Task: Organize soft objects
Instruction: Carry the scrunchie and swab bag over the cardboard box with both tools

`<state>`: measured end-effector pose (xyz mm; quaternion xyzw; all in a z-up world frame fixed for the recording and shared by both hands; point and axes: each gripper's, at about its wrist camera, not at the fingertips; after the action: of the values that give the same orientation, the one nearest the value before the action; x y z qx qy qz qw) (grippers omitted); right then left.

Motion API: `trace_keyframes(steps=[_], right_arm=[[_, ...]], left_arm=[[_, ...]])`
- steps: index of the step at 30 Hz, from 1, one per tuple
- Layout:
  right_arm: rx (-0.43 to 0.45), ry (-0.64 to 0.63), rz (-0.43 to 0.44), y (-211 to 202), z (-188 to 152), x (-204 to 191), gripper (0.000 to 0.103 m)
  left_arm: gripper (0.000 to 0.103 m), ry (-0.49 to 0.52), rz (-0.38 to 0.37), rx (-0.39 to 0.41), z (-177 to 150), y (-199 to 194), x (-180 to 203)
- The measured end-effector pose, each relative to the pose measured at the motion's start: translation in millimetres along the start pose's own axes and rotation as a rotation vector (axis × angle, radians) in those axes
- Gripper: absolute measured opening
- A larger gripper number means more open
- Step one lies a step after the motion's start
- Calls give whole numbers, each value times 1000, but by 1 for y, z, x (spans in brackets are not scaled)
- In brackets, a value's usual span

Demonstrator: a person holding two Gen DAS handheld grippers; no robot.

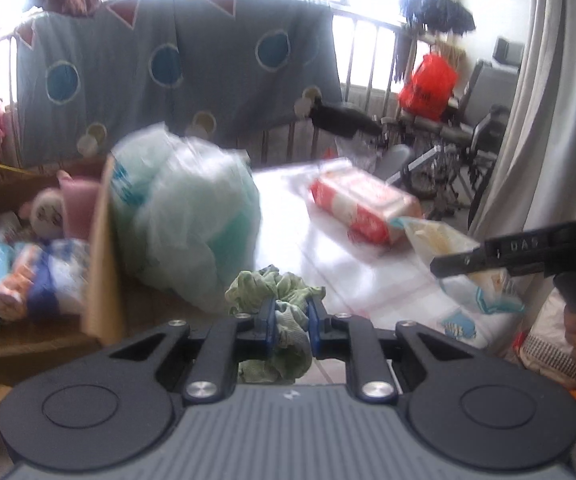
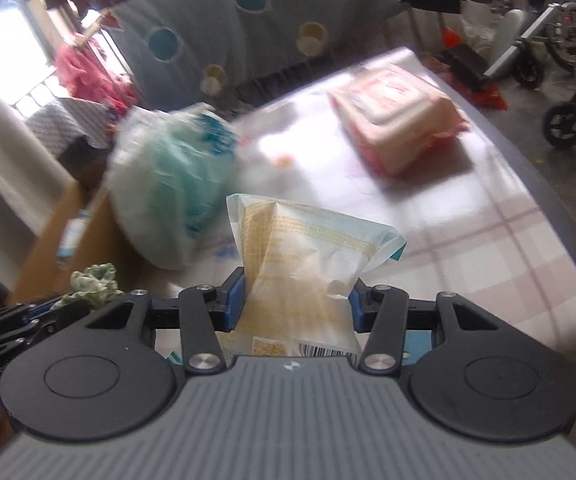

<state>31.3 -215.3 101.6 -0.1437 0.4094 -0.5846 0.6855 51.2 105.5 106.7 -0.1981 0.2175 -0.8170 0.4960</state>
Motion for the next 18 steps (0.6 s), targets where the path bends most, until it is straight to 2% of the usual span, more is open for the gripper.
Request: trace_keyframes(steps=[4, 7, 9, 12, 13, 16, 18], right_arm=[[15, -18, 104, 0, 21, -38, 49], [13, -31, 173, 13, 41, -71, 49], [-3, -43, 218, 30, 55, -97, 50], [-27, -66, 273, 62, 74, -136, 50], [-42, -78, 291, 74, 79, -150, 50], [-86, -135, 330, 107, 88, -192, 50], [-122, -169, 351, 128, 91, -220, 50]], left_arm=[[17, -50, 56, 65, 30, -40, -41], [17, -78, 122, 68, 53, -53, -83], [17, -93, 157, 26, 68, -45, -113], [17, -133, 212, -63, 83, -13, -161], [17, -140, 255, -92, 83, 0, -176], [18, -124, 317, -187, 76, 27, -209], [18, -113, 395, -267, 69, 40, -231]])
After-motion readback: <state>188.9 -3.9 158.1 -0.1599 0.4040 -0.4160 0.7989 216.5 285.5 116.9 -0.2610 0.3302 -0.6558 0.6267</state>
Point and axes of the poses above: each gripper's, at about its wrist camera, not at the fingertips, and y roughly the way its jaws point, x to its right, z to its top, and after that the axes turned 1 degree about -x, right-handed
